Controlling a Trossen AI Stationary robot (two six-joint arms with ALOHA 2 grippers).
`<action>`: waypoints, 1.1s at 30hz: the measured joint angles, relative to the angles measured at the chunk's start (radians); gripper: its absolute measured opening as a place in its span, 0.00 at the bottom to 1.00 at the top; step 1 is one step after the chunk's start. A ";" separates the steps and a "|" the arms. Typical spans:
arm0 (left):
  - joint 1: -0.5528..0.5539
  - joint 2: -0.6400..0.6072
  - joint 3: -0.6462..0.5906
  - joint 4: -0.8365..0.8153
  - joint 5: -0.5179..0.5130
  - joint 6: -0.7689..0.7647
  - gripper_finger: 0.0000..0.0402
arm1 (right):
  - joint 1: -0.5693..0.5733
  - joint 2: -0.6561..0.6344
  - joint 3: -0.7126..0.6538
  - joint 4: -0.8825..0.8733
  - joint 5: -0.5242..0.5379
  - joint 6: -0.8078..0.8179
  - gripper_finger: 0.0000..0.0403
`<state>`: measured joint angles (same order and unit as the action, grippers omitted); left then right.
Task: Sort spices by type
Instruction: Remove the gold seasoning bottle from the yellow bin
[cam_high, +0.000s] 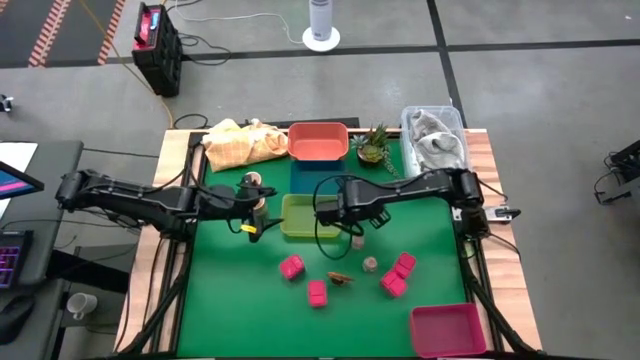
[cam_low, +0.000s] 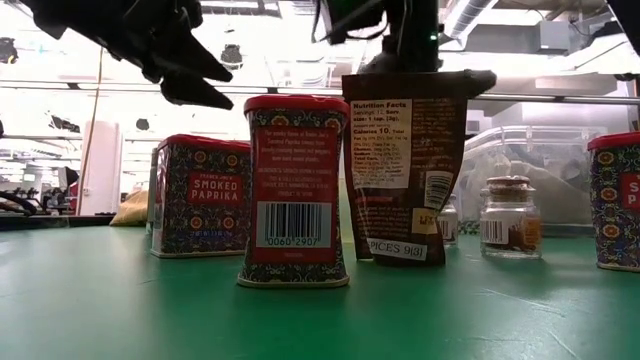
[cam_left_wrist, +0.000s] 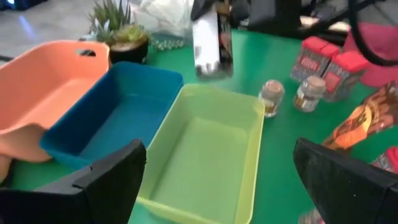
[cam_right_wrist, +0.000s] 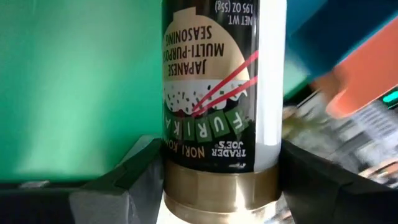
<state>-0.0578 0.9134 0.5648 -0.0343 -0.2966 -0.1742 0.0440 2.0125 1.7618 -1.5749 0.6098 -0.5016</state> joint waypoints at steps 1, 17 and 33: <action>0.000 -0.004 0.000 -0.012 -0.001 -0.006 0.97 | -0.009 0.000 -0.008 -0.004 -0.006 0.013 0.71; -0.027 -0.007 0.000 -0.024 -0.027 -0.022 0.97 | -0.162 -0.001 -0.170 0.110 -0.224 0.232 0.71; -0.160 -0.007 0.000 -0.045 -0.152 -0.061 0.97 | -0.237 -0.007 -0.337 0.399 -0.444 0.243 0.74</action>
<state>-0.2174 0.9064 0.5648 -0.0797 -0.4487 -0.2351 -0.1934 2.0058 1.4246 -1.1757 0.1656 -0.2584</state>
